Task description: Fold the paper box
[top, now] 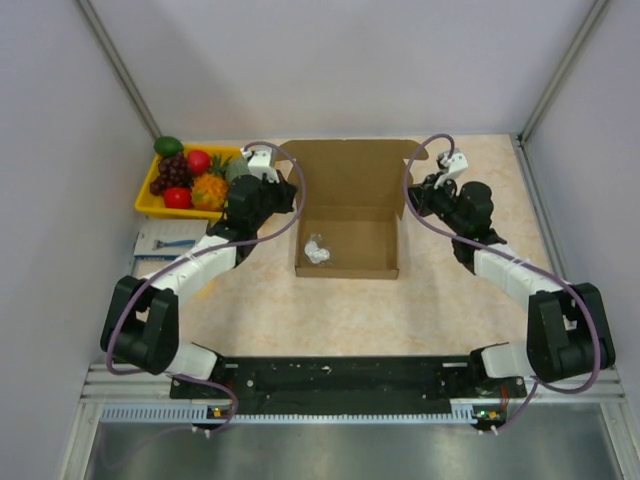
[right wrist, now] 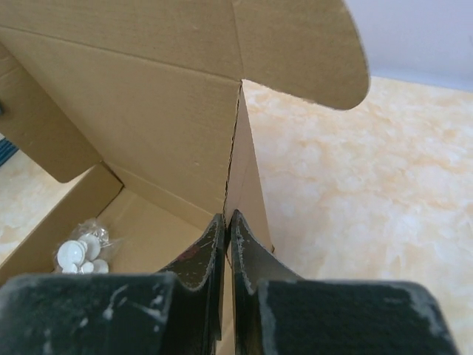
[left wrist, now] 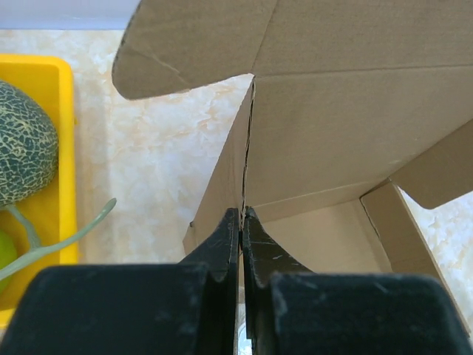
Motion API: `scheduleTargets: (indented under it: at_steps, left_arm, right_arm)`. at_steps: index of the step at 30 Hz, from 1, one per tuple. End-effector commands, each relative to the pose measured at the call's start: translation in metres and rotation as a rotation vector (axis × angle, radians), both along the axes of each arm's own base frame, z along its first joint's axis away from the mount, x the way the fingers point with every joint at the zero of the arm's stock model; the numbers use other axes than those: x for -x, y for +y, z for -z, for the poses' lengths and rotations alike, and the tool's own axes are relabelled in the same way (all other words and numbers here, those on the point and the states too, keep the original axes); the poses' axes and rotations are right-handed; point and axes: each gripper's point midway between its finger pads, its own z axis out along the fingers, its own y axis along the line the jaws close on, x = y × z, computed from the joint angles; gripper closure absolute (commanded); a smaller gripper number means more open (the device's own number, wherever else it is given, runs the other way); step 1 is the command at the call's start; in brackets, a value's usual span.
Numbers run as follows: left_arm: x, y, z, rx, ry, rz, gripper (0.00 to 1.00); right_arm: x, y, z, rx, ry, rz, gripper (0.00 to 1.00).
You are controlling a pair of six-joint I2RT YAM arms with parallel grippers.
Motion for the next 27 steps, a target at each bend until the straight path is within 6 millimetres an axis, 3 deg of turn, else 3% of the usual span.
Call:
scheduleTargets:
  at_steps: [1,10,14,27]
  left_arm:
    - [0.021,-0.028,0.001,0.03,0.011,0.066,1.0]
    - [0.035,-0.029,0.015,0.025,0.044,0.051,1.0]
    - [0.042,-0.04,0.02,0.031,0.057,0.07,1.0]
    - [0.058,-0.048,0.037,0.024,0.09,0.085,1.0]
  right_arm:
    - [0.02,0.017,-0.014,-0.06,0.006,0.062,1.0]
    - [0.035,0.016,0.0,-0.054,0.016,0.226,1.0]
    - [0.039,0.02,0.001,-0.047,0.015,0.257,1.0]
    - [0.058,0.029,0.023,-0.021,0.066,0.37,1.0]
